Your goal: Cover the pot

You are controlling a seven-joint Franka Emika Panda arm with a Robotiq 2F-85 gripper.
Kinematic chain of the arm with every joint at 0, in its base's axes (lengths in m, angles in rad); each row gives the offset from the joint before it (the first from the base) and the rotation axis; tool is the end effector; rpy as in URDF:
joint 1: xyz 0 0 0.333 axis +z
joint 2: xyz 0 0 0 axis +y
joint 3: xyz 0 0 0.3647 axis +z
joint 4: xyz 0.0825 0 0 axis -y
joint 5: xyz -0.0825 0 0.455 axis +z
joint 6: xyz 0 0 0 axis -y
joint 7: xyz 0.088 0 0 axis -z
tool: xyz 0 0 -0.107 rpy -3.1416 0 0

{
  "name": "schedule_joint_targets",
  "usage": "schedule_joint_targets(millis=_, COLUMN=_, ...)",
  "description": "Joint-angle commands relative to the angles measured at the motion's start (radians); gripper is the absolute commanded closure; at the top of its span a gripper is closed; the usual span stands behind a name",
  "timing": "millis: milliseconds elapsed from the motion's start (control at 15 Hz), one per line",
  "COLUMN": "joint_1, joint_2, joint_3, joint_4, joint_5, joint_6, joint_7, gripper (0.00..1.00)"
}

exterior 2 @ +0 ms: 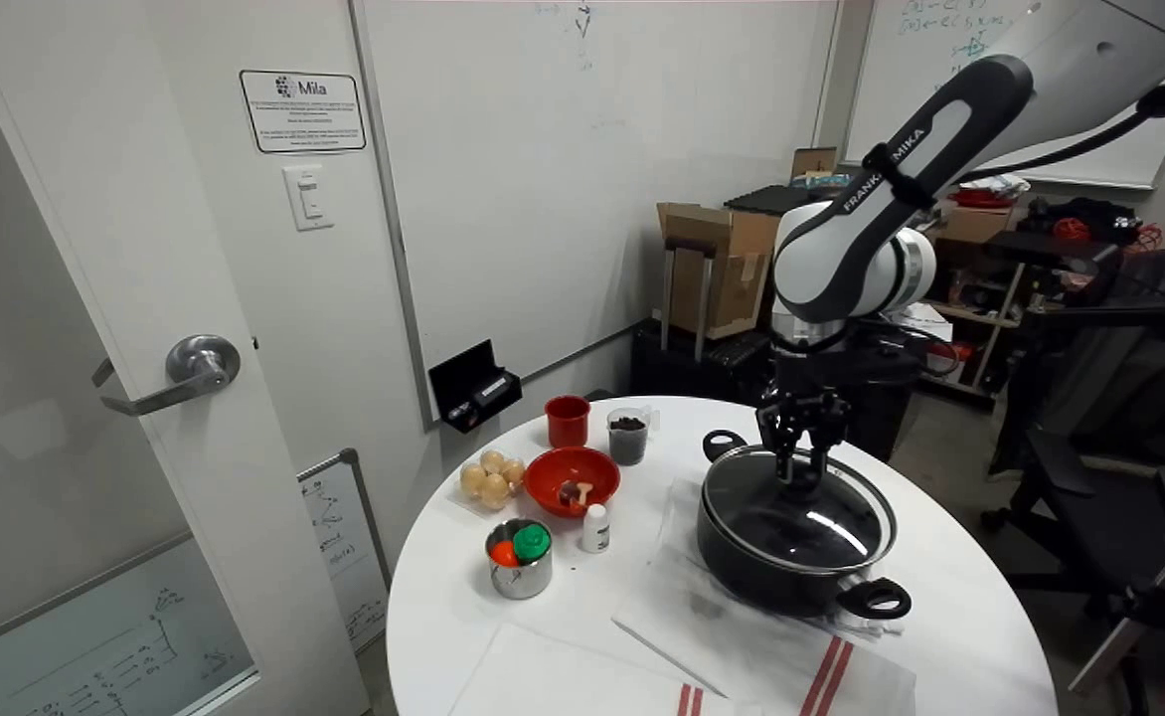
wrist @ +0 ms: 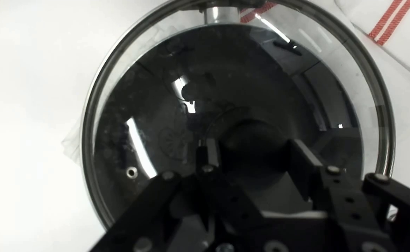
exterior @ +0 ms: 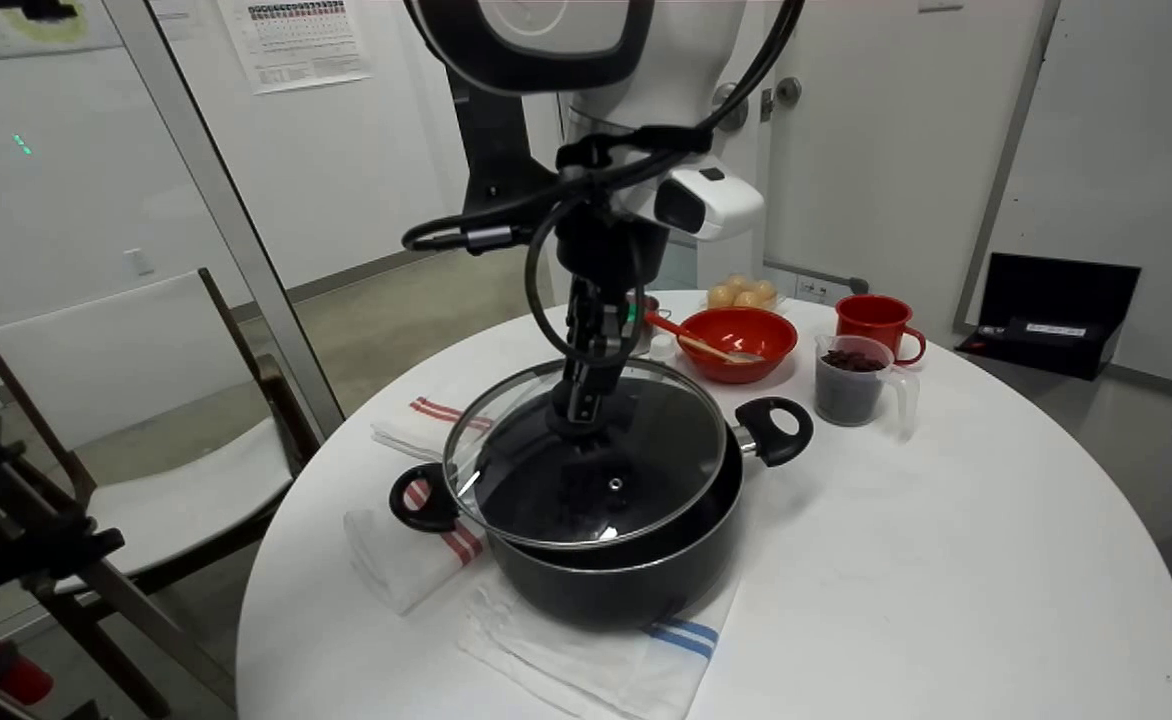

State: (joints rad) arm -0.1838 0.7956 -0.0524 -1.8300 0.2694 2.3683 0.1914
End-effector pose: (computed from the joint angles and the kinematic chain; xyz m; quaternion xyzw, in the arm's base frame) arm 0.6550 -0.1545 0.0491 -0.9409 0.3086 0.1238 0.0641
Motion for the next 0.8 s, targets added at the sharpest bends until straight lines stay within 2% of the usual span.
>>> schedule_joint_targets(millis=0, joint_1=-0.009, joint_2=0.000, joint_3=-0.001, joint_4=0.028, joint_5=0.026, joint_6=-0.041, joint_7=0.010, gripper=0.75)
schedule_joint_targets(millis=733, joint_1=-0.019, joint_2=0.030, joint_3=-0.006, joint_4=0.087, joint_5=0.023, joint_6=-0.093, joint_7=0.007, gripper=0.75)
